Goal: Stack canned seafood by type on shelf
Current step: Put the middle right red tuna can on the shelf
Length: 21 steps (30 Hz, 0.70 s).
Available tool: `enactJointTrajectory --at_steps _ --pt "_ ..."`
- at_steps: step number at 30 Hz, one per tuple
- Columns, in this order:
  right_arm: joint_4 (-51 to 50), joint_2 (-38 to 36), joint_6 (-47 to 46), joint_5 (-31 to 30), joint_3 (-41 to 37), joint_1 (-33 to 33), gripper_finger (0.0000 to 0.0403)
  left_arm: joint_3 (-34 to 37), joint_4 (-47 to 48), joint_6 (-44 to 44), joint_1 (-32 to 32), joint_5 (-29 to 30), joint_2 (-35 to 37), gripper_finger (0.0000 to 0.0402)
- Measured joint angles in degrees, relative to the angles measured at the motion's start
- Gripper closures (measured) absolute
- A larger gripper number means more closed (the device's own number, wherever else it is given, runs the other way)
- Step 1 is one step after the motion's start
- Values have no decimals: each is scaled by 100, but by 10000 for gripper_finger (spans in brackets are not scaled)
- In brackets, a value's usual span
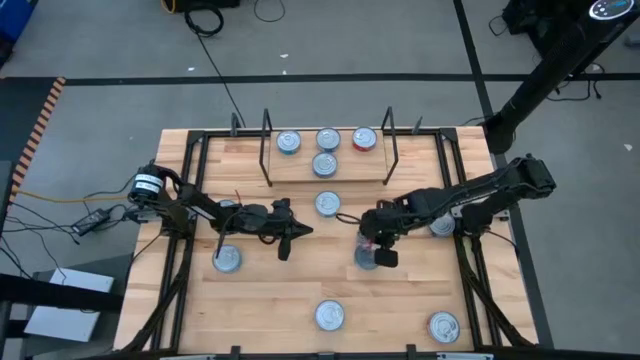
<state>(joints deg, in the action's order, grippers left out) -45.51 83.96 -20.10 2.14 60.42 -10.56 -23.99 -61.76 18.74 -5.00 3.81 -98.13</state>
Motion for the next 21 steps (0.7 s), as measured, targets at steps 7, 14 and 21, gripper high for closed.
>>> enactJointTrajectory --at_steps 7,14,21 --pt "578 -6 -797 1548 158 285 402 0 0 -2 -2 0 0 401" --pt "943 -6 -1418 2215 160 320 402 0 0 0 -2 0 0 401" --pt "947 -11 -1610 2193 28 476 402 -1 0 0 0 0 0 401"
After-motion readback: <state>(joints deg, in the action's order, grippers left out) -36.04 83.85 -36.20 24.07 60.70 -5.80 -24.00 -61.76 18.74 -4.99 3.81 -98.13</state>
